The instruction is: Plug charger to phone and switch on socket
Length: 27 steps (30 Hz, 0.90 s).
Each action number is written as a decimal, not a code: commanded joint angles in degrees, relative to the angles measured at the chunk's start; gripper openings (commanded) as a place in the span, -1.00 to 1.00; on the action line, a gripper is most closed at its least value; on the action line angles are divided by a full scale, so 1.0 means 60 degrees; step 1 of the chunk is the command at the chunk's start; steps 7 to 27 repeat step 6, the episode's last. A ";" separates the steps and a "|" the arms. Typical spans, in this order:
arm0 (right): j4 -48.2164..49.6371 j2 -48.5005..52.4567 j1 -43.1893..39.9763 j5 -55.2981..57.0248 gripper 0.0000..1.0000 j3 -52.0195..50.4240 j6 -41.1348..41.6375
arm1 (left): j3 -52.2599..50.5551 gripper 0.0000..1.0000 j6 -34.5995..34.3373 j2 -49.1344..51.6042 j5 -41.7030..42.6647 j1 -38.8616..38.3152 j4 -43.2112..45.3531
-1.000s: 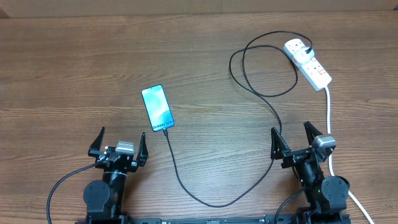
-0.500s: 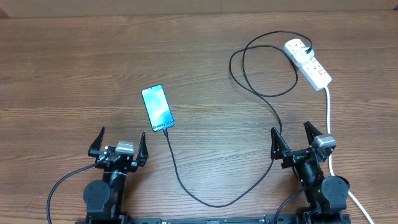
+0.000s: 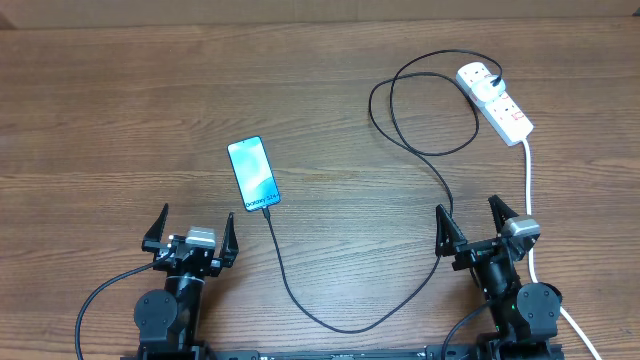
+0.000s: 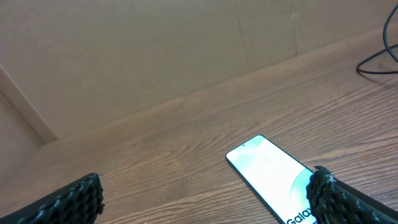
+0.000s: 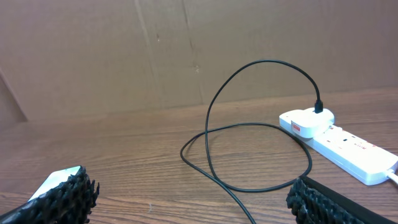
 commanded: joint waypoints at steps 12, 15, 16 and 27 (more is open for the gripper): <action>0.0047 -0.0076 0.0062 -0.0007 1.00 -0.0102 0.0025 | -0.0047 1.00 -0.0138 -0.0109 -0.0033 0.0000 -0.0015; 0.0047 -0.0076 0.0062 -0.0007 1.00 -0.0102 0.0025 | -0.0047 1.00 -0.0138 -0.0109 -0.0033 0.0000 -0.0015; 0.0047 -0.0076 0.0062 -0.0007 1.00 -0.0102 0.0025 | -0.0047 1.00 -0.0138 -0.0109 -0.0033 0.0000 -0.0015; 0.0047 -0.0076 0.0062 -0.0007 1.00 -0.0102 0.0025 | -0.0047 1.00 -0.0138 -0.0109 -0.0033 0.0000 -0.0015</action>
